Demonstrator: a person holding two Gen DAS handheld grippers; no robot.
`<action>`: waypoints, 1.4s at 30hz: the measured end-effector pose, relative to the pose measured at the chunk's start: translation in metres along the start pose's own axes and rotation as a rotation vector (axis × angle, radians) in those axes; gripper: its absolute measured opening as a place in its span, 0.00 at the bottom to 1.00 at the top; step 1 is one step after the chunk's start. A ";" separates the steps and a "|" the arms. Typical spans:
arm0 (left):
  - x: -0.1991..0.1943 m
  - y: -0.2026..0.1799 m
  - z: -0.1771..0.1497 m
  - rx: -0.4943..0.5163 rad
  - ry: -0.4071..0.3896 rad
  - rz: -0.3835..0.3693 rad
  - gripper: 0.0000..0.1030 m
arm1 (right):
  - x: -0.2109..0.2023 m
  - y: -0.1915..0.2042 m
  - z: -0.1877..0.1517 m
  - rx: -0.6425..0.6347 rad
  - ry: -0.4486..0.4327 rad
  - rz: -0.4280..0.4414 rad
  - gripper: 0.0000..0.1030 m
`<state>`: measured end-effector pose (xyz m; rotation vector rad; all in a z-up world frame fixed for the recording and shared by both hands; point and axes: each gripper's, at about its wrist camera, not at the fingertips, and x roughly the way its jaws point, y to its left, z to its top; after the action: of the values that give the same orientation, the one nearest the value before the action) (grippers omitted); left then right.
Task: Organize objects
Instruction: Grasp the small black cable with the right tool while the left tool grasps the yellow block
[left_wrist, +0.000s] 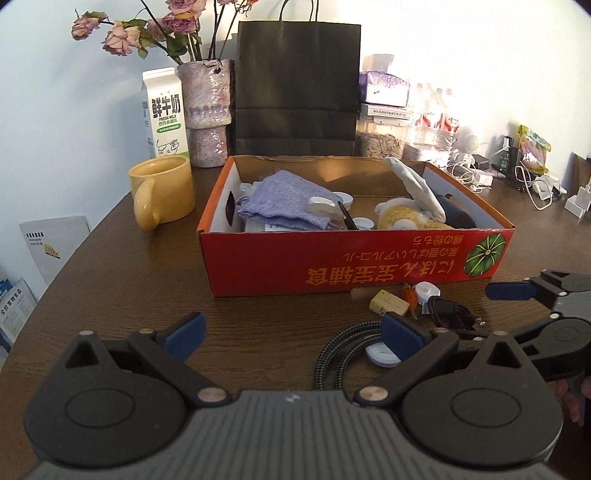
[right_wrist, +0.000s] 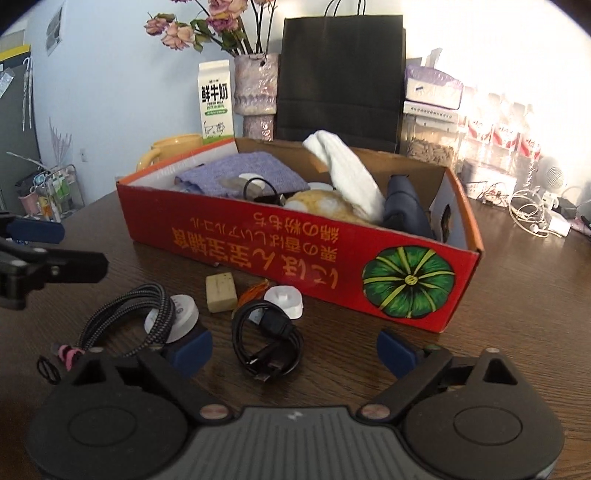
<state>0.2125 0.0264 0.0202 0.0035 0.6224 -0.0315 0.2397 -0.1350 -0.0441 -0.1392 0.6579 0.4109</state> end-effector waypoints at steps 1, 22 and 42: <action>0.000 0.001 0.000 -0.002 0.000 0.001 1.00 | 0.002 0.001 0.000 -0.005 0.004 0.001 0.88; 0.034 -0.032 0.016 0.115 0.042 -0.074 1.00 | -0.019 -0.004 -0.006 0.009 -0.126 0.015 0.39; 0.080 -0.065 0.022 0.243 0.150 -0.221 0.33 | -0.028 -0.028 -0.011 0.068 -0.164 -0.006 0.39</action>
<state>0.2882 -0.0412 -0.0085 0.1730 0.7633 -0.3233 0.2249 -0.1722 -0.0350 -0.0426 0.5087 0.3893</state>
